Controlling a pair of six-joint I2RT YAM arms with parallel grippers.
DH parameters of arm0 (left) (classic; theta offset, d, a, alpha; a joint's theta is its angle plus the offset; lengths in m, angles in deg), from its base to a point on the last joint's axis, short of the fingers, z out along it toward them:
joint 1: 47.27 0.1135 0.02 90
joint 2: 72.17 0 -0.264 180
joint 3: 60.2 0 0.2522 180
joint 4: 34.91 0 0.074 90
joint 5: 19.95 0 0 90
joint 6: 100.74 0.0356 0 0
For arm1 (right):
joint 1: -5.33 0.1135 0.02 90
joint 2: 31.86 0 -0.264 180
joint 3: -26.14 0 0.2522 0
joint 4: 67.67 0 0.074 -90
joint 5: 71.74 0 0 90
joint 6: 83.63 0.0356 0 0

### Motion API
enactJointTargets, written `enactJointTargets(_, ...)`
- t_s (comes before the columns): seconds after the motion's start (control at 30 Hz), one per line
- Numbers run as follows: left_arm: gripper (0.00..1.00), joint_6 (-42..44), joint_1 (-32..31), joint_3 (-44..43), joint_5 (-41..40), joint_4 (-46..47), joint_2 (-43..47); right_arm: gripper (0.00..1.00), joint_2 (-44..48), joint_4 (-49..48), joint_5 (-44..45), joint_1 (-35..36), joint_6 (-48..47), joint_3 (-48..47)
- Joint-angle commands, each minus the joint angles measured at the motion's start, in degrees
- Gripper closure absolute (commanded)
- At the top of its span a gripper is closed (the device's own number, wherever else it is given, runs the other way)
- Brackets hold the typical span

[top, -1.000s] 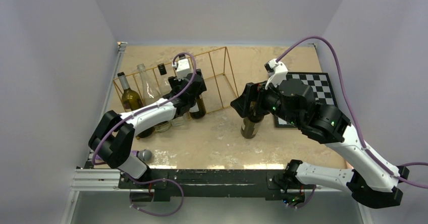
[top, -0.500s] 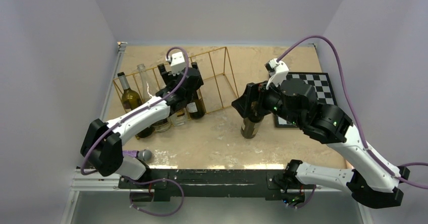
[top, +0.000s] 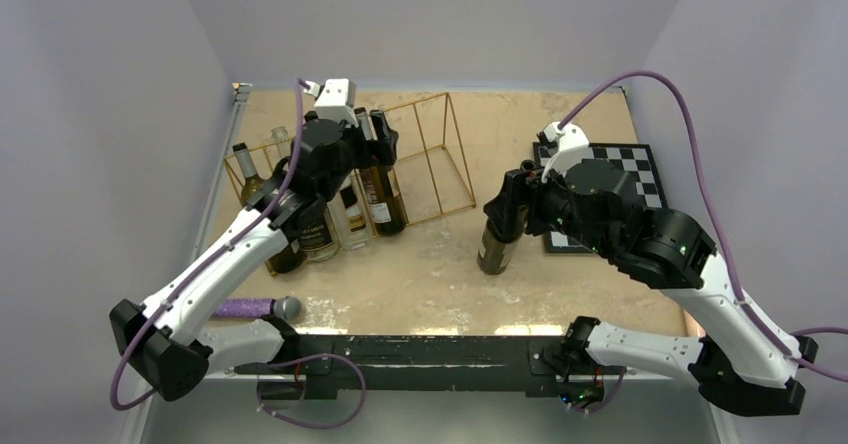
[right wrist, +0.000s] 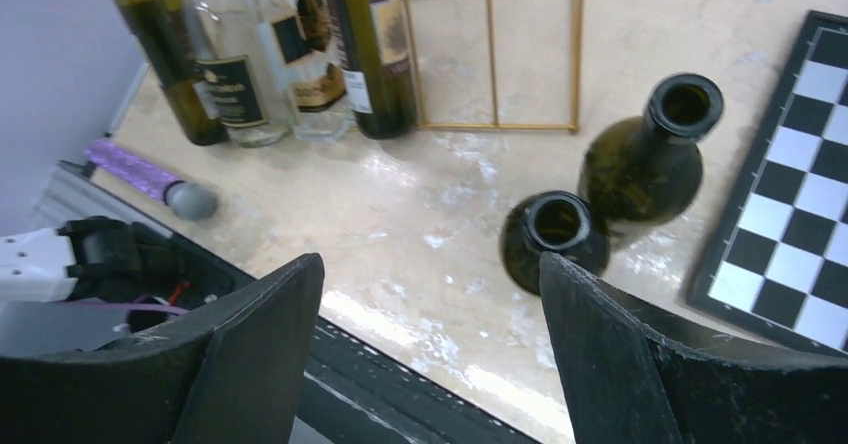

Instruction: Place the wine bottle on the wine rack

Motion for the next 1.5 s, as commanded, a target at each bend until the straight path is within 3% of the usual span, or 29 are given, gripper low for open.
enactJointTargets(0.0, 0.01, 11.01, 0.10, -5.55, 20.72, -1.94, 5.01, 0.18, 1.01, 3.52, 6.48, -0.23, -0.48, 1.72)
enactJointTargets(0.2, 0.01, 12.98, 0.12, -9.34, 28.21, -6.87, 7.40, 0.26, -0.33, 3.38, 7.29, -1.21, 1.07, 4.73)
enactJointTargets(0.47, 0.01, 11.10, 0.12, -7.77, 29.68, -7.86, 8.70, 0.44, -2.87, 2.74, 7.54, -3.29, 3.47, 6.61)
enactJointTargets(0.63, 0.01, 8.72, 0.08, -6.39, 38.85, -5.94, 6.35, 0.42, -5.58, 3.05, 10.61, -3.61, 4.10, 7.25)
enactJointTargets(0.77, 0.01, 7.35, 0.07, -5.60, 42.76, -4.50, 4.90, 0.36, -7.61, 3.38, 13.95, -3.73, 4.31, 6.86)
enactJointTargets(0.87, 0.01, 6.81, 0.00, -5.22, 44.90, -3.68, 4.43, 0.37, -8.99, 3.00, 15.16, -4.01, 4.46, 6.92)
enactJointTargets(1.0, 0.01, 6.62, 0.00, -4.49, 44.87, -3.42, 4.52, 0.50, -10.31, 2.83, 16.47, -4.10, 4.68, 6.83)
enactJointTargets(1.13, 0.01, 7.01, 0.01, -3.08, 42.61, -3.34, 5.38, 0.57, -11.40, 3.89, 17.51, -4.10, 4.90, 6.59)
enactJointTargets(1.17, 0.01, 7.03, -0.01, -2.82, 42.18, -3.38, 5.51, 0.63, -11.49, 3.86, 17.70, -4.10, 4.95, 6.66)
enactJointTargets(1.27, 0.01, 7.28, 0.03, -2.44, 41.26, -3.92, 5.97, 0.97, -11.43, 3.63, 17.51, -4.12, 4.40, 6.41)
enactJointTargets(1.47, 0.01, 9.01, 0.06, 1.43, 46.40, -1.52, 7.90, 1.00, -8.57, -0.48, 13.20, -4.03, -0.61, 5.29)
